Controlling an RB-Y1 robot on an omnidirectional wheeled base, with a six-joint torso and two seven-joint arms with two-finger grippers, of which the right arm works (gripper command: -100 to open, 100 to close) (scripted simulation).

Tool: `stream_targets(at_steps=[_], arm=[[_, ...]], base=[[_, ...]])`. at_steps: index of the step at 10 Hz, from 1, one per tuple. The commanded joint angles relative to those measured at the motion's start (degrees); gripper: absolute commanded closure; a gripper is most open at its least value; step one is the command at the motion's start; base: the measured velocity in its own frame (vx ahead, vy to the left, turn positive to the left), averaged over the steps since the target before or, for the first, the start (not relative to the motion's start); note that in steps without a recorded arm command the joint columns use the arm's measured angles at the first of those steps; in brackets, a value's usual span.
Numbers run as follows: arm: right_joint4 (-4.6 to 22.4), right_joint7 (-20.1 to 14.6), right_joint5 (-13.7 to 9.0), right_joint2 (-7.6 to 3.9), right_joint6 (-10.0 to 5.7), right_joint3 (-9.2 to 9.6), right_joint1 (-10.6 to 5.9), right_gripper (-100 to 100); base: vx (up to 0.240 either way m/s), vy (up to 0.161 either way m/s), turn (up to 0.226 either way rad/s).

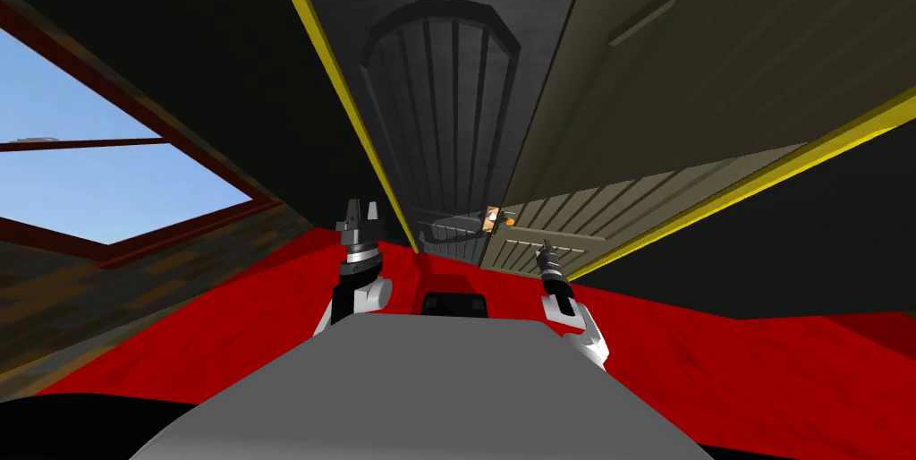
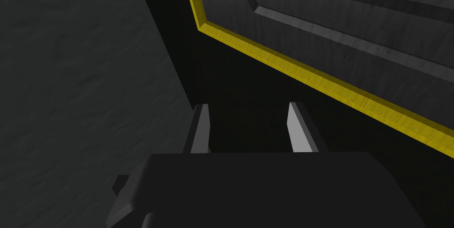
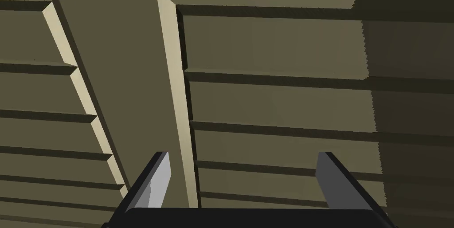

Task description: Pull the door open

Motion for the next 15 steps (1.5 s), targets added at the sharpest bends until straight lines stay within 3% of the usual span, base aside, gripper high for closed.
stream_targets(at_steps=[1, 5, 6, 7, 12, 13, 15], arm=[[0.2, 0.3, 0.1, 0.40, -0.12, 0.40, -0.89, -100], [-0.6, 0.5, 0.4, 1.71, -0.79, 3.22, -3.64, -100], [0.4, 0.5, 0.3, 1.31, -1.20, 2.54, -3.54, -100], [0.4, 0.5, 0.3, 1.31, -1.20, 2.54, -3.54, 100], [0.4, 0.5, 0.3, 1.31, -1.20, 2.54, -3.54, 100], [0.8, 0.3, 0.2, 0.74, -1.05, 1.68, -2.39, 100], [0.9, 0.1, 0.1, 0.27, -0.99, 1.16, -1.62, 100]], base=[[0.201, -0.007, 0.077], [0.215, 0.052, 0.154], [0.090, 0.043, 0.038], [-0.006, -0.008, -0.037], [-0.018, -0.005, 0.006], [-0.168, -0.046, -0.060], [-0.182, -0.070, -0.120]])
